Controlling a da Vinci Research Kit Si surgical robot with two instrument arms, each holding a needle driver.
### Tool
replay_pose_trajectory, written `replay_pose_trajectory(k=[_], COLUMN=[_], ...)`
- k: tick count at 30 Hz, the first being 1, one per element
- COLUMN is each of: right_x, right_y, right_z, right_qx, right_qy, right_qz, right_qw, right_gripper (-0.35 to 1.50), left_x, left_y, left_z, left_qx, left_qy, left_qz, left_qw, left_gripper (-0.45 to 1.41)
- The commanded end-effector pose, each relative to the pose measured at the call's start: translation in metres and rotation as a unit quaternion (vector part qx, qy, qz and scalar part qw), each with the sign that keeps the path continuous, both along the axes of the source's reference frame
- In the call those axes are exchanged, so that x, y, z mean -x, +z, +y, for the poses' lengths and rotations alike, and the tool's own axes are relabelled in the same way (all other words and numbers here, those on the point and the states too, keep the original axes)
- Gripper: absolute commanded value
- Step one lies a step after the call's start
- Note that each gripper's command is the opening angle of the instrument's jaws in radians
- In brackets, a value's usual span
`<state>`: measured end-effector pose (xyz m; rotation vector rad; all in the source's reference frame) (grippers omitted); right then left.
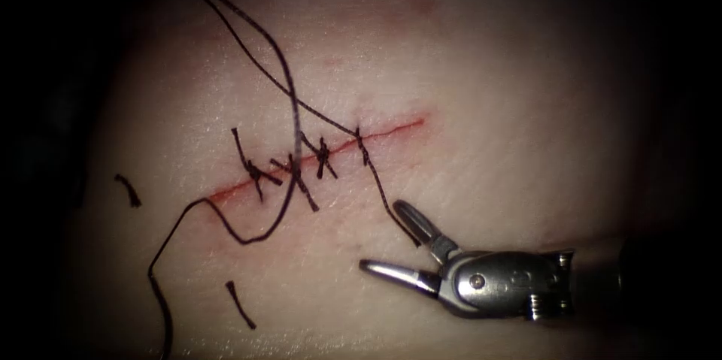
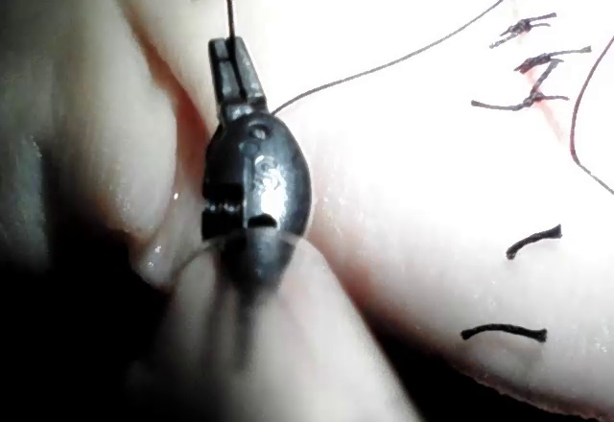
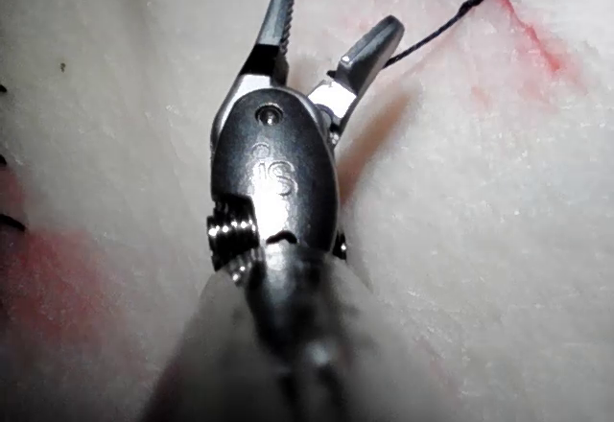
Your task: Wound Closure
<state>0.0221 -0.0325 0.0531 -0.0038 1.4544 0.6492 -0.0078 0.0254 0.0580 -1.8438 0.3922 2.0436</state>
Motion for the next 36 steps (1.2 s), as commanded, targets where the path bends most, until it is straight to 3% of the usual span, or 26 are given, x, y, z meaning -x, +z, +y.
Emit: replay_pose_trajectory(k=[1, 4, 8, 13, 17, 21, 24, 25, 28, 36], right_x=[-0.0002, 0.0003, 0.0013, 0.003, 0.0034, 0.0021, 0.0007, 0.0002, -0.0008, -0.0038], right_y=[0.0, -0.0005, -0.0014, -0.0031, -0.0054, -0.0063, -0.0059, -0.0055, -0.0041, -0.0004], right_z=[-0.0005, 0.0, 0.0006, 0.0029, 0.0065, 0.0086, 0.0091, 0.0091, 0.009, 0.0102], right_qx=[-0.002, -0.007, -0.017, -0.026, -0.013, -0.015, -0.014, -0.012, -0.006, -0.01], right_qy=[-0.005, -0.025, -0.066, -0.098, -0.109, -0.14, -0.165, -0.174, -0.199, -0.201], right_qz=[0.003, 0.004, 0.002, -0.015, -0.011, -0.005, 0.009, 0.015, 0.019, 0.005], right_qw=[1.0, 1.0, 0.998, 0.995, 0.994, 0.99, 0.986, 0.985, 0.98, 0.98], right_gripper=[1.36, 1.35, 1.31, 1.25, 1.01, 0.69, 0.05, -0.35, -0.35, -0.35], left_x=[0.0011, 0.0034, 0.0061, 0.0087, 0.0113, 0.0129, 0.0136, 0.0137, 0.0141, 0.0167], left_y=[-0.0001, -0.0022, -0.0056, -0.0093, -0.0118, -0.0125, -0.0126, -0.0125, -0.0121, -0.0114], left_z=[-0.0003, -0.0031, -0.0073, -0.0114, -0.0152, -0.0166, -0.0167, -0.0166, -0.0162, -0.0167], left_qx=[-0.007, -0.021, -0.02, -0.025, -0.023, -0.021, -0.021, -0.022, -0.033, -0.055], left_qy=[0.014, 0.059, 0.135, 0.189, 0.228, 0.23, 0.226, 0.224, 0.223, 0.218], left_qz=[-0.019, -0.09, -0.171, -0.214, -0.217, -0.206, -0.202, -0.199, -0.201, -0.209], left_qw=[1.0, 0.994, 0.976, 0.958, 0.949, 0.951, 0.953, 0.954, 0.953, 0.952], left_gripper=[-0.45, -0.45, -0.45, -0.45, -0.45, -0.45, -0.45, -0.45, -0.45, -0.45])
